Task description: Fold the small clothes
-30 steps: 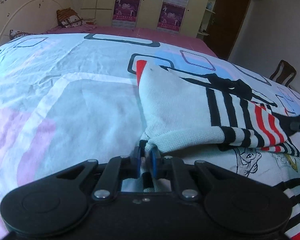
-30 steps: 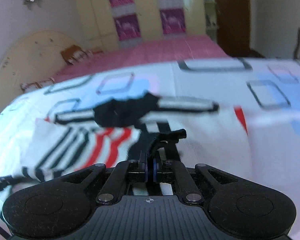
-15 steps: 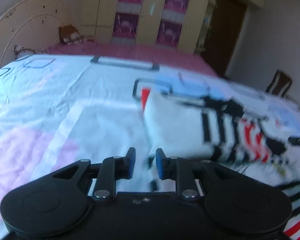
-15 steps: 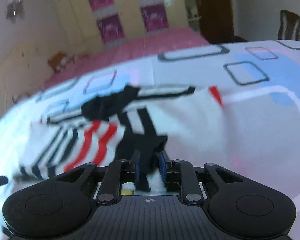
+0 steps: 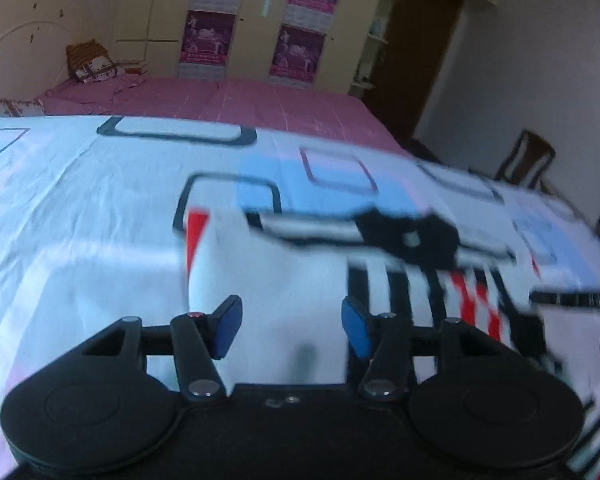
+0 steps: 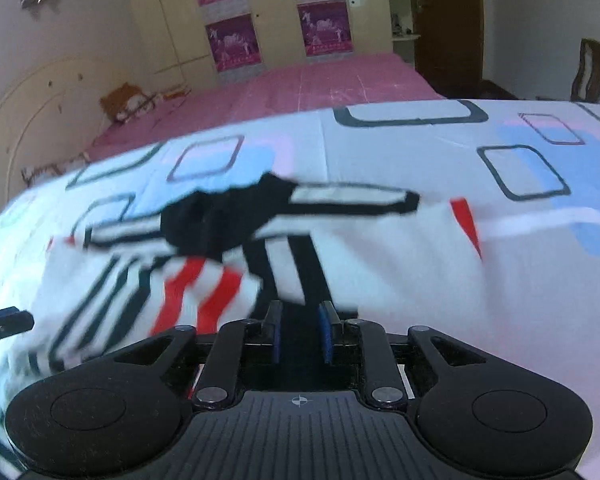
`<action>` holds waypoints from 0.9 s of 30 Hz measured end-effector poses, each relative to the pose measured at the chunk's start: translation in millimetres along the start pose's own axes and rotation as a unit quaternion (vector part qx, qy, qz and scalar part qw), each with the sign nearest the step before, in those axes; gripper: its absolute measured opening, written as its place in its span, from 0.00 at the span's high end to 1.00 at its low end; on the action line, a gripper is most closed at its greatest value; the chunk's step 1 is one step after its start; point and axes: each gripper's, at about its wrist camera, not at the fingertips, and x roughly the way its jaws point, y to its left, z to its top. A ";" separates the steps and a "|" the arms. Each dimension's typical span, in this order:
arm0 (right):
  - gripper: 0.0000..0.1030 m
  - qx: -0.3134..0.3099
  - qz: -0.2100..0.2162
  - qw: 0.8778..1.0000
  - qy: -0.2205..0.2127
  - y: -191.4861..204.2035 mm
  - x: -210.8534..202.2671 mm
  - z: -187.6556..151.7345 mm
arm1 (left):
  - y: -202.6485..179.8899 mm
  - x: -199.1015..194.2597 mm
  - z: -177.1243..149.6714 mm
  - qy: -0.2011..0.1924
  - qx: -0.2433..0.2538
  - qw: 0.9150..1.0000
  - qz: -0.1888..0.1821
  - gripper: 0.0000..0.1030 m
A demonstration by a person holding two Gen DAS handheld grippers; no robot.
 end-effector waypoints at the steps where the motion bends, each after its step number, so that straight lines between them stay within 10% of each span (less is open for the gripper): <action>1: 0.80 -0.007 0.007 1.000 0.000 5.5 6.9 5.6 | 3.6 13.1 11.2 0.003 -0.003 1.000 0.001 0.48; 8: 0.81 -0.027 -0.070 0.996 0.038 -3.3 68.2 12.4 | 42.4 75.7 21.2 0.042 -0.012 0.996 0.073 0.23; 14: 0.80 -0.015 -0.014 1.000 -0.001 6.1 46.8 21.4 | 26.2 38.1 22.6 -0.019 -0.004 0.999 0.043 0.33; 21: 0.80 -0.099 0.021 0.994 0.048 68.7 80.2 7.7 | -18.4 82.5 11.4 0.064 0.082 0.994 0.045 0.26; 27: 0.80 -0.099 0.022 0.995 0.008 68.2 61.4 7.3 | -37.5 45.3 0.3 0.018 0.091 0.996 0.007 0.30</action>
